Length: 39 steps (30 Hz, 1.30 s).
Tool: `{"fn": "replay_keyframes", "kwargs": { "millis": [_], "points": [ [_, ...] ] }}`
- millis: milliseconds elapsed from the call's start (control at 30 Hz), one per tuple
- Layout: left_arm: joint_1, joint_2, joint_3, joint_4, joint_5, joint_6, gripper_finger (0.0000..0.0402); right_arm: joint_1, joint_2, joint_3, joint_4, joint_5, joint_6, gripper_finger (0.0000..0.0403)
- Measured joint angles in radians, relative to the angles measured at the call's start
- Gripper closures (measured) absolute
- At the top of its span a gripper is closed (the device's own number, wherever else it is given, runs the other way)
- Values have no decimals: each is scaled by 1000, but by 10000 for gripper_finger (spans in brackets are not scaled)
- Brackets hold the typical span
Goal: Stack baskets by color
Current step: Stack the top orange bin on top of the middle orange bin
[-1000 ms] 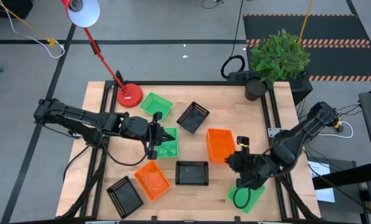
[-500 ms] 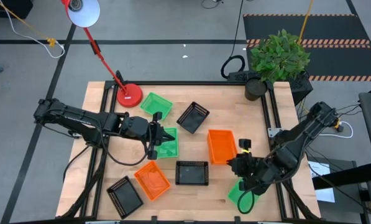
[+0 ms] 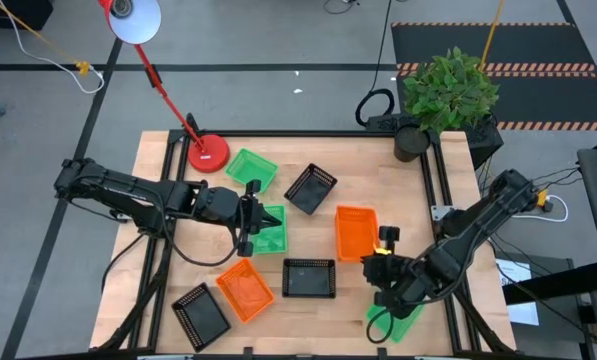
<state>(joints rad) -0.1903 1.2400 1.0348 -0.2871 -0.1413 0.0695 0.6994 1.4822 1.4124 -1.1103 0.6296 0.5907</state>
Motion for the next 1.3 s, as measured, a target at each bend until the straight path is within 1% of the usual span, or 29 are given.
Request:
{"fn": "replay_keyframes", "kwargs": {
  "millis": [267,567,767,967,1100,1300],
  "points": [
    [0,0,0,0,0,-1,385,0,24,-4,-12,-2,29,399],
    [0,0,0,0,0,-3,385,-3,25,-120,14,2,77,399],
    [0,0,0,0,0,-3,385,-31,26,-191,76,2,45,399],
    [0,0,0,1,0,-8,385,-69,25,-249,157,-5,-20,399],
    [0,0,0,1,0,-8,385,-86,25,-277,217,-53,-60,399],
    [0,0,0,0,0,-8,385,-91,25,-316,233,-56,-61,399]
  ]
}}
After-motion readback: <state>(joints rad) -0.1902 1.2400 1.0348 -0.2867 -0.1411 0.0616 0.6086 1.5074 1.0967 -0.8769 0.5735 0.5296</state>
